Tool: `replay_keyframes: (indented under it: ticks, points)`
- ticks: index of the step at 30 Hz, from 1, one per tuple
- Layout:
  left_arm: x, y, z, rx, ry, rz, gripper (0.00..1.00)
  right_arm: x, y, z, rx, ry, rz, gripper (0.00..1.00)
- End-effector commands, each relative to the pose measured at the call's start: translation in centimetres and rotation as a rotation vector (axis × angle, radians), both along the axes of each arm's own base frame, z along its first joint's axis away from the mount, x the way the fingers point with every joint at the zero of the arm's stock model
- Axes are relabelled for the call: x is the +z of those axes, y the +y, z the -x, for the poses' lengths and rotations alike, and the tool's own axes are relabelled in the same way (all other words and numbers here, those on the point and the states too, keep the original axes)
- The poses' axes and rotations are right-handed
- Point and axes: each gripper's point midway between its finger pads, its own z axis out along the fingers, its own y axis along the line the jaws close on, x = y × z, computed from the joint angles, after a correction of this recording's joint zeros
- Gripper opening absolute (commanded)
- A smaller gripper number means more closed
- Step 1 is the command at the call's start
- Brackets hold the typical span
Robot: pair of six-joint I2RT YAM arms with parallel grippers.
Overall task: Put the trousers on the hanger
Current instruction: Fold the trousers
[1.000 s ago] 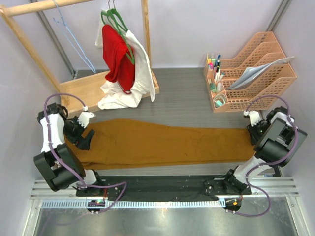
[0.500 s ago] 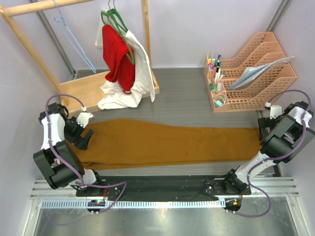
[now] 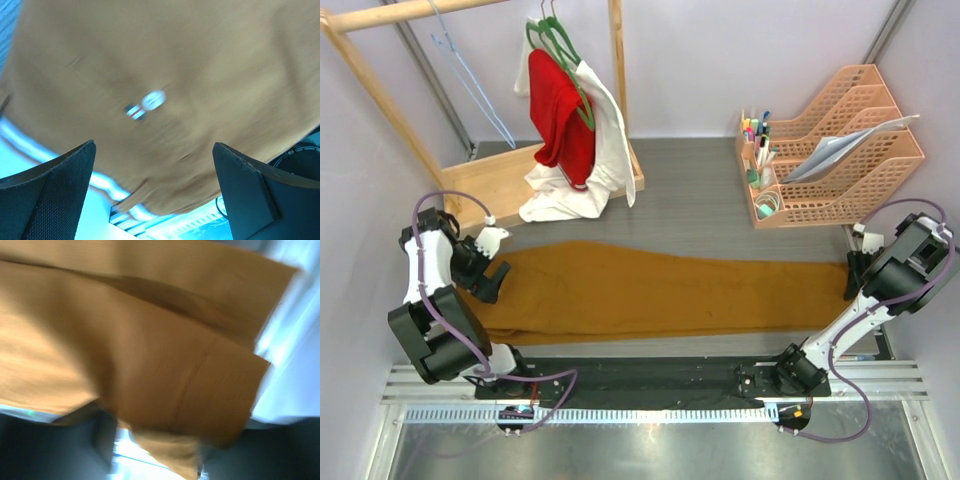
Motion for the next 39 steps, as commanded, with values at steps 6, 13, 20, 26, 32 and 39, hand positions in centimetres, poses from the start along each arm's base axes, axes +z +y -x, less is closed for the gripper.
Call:
replay_keyframes:
  ticks: [6, 13, 20, 26, 32, 39]
  points:
    - [0.8, -0.3, -0.3, -0.015, -0.039, 0.003, 1.00, 4.9, -3.0, -1.5, -0.083, -0.112, 0.046, 0.01]
    - [1.8, -1.8, -0.4, -0.015, -0.069, 0.072, 1.00, 12.6, -2.7, -3.9, -0.094, -0.275, 0.063, 0.01]
    - [2.3, -3.3, -0.4, 0.007, -0.087, 0.147, 1.00, 20.5, 3.3, -6.3, -0.075, -0.452, -0.099, 0.01]
    - [3.7, -4.1, -1.0, 0.020, -0.144, 0.177, 0.97, 26.4, 4.2, -8.2, -0.101, -0.612, -0.052, 0.01]
    - [2.4, -4.6, -0.8, -0.040, -0.100, 0.146, 0.90, 30.1, 2.5, -9.9, -0.148, -0.715, -0.006, 0.01]
    - [0.2, -6.3, -1.1, -0.088, -0.058, 0.103, 0.88, 33.0, 7.2, -10.6, -0.074, -0.812, -0.097, 0.01]
